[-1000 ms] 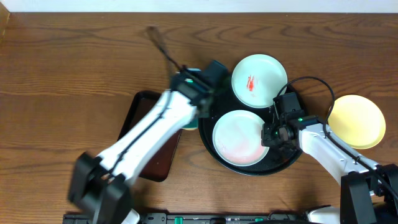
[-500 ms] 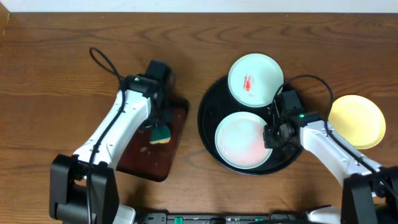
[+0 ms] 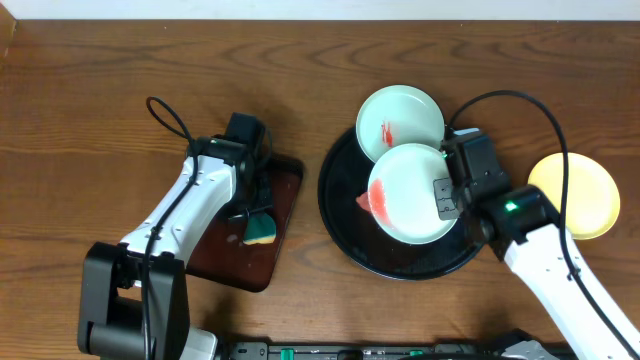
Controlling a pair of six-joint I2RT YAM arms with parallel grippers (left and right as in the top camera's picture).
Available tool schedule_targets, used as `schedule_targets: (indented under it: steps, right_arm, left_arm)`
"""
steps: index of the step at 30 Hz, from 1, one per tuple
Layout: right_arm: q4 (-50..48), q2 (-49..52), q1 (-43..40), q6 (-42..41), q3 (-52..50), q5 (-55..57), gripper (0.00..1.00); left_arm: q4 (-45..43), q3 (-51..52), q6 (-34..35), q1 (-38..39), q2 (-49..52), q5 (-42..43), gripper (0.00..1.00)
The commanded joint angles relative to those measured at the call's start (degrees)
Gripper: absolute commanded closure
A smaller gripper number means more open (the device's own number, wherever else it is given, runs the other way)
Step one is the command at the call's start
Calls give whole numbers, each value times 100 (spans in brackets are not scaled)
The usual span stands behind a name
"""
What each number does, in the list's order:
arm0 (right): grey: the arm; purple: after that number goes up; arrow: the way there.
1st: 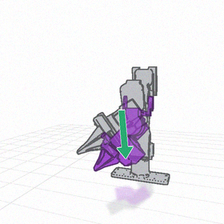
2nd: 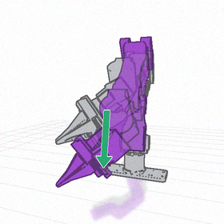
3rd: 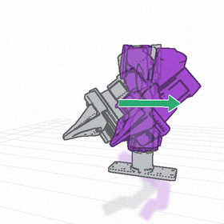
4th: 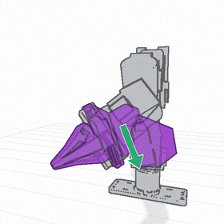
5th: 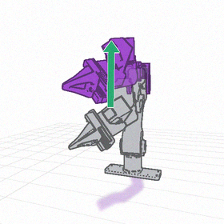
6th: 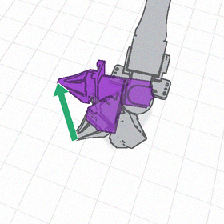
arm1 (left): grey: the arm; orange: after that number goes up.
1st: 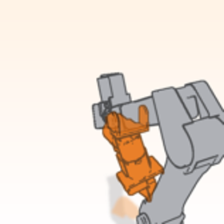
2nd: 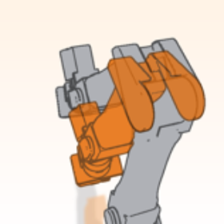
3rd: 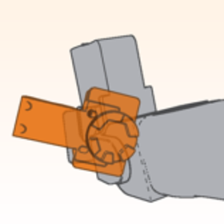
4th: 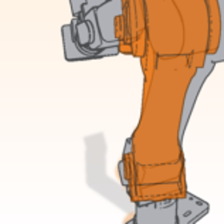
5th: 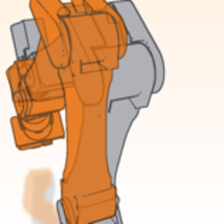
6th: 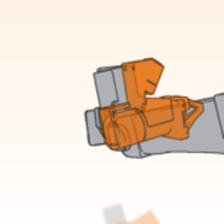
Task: Clean dirty plates on tray and stack at the side
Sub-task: 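Lift the cleaned pale green plate with the right gripper and tilt it up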
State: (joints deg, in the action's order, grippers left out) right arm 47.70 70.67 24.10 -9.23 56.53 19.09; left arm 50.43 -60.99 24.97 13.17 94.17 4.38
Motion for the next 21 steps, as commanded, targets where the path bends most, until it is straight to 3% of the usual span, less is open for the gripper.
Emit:
schedule_targets:
  steps: [1, 21]
  right_arm:
    - [-7, -149, 361, 273, 153, 1237, 99]
    - [-15, -168, 2579, 1049, 155, 4979, 99]
  left_arm:
    - [0, 15, -116, -31, 11, 35, 92]
    - [0, 15, -116, -31, 11, 35, 92]
